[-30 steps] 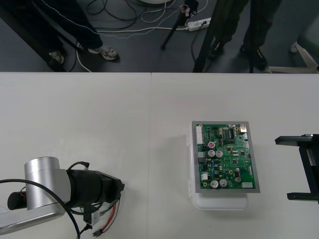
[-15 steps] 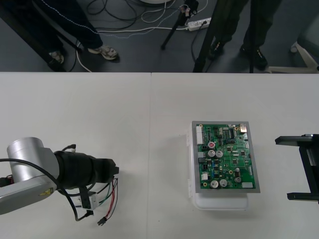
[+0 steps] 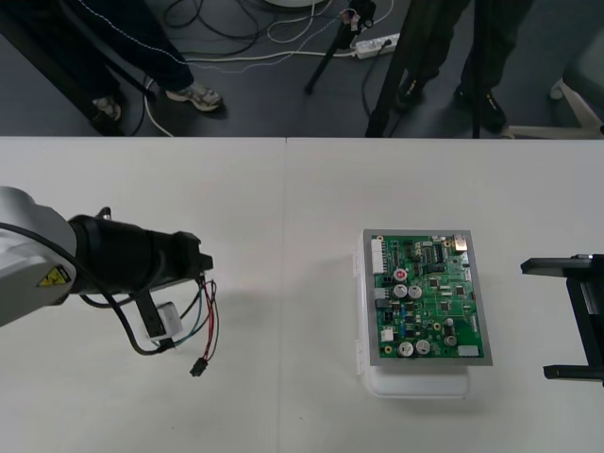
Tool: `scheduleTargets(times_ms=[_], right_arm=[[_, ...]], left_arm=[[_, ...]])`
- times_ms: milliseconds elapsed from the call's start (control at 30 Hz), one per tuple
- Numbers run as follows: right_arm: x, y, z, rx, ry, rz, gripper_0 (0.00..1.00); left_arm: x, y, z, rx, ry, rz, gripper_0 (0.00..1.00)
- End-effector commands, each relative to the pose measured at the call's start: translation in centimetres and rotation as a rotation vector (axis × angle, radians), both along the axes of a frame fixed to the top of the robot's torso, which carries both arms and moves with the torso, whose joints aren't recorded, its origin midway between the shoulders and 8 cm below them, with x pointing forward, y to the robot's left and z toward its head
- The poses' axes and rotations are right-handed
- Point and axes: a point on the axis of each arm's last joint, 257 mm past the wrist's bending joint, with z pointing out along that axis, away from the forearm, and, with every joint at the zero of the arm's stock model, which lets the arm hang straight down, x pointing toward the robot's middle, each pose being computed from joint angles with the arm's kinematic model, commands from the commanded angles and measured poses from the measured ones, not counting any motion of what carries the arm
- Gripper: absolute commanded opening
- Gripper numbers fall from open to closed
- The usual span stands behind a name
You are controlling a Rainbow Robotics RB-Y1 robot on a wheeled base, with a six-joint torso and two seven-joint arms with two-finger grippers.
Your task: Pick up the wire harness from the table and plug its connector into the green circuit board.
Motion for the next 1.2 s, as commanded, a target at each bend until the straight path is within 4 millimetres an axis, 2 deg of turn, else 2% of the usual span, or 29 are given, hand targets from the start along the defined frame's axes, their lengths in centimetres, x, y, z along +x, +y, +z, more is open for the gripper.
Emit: scheduleTargets(times_ms=[33,267,567,767,967,1200], right_arm=[[-0.1,-1.0,0.5,-0.026,-0.005,0.001,1.00],[-0.1,-0.9,0.5,-0.024,-0.002,0.001,1.00],[-0.2,-1.0,0.5,-0.023,0.007,0.000,1.00],[-0.1,-0.9,0.6,-0.022,0.018,0.001,1.00],[-0.1,-0.9,0.8,-0.014,0.033,0.001,1.00],[-0.1,-0.9,0.8,-0.014,0.045,0.002,1.00]], left_arm=[[-0.7,3.4,2.1,0.062,0.068,0.042,0.00],[-0.7,6.4,4.2,0.035,0.131,0.163,0.00],[-1.9,7.7,6.0,-0.073,0.256,0.320,0.00],[-2.8,7.1,7.0,-0.192,0.369,0.449,0.00],[-1.5,5.3,9.4,-0.377,0.390,0.551,0.00],[-1.3,3.2,11.1,-0.540,0.456,0.642,0.00]])
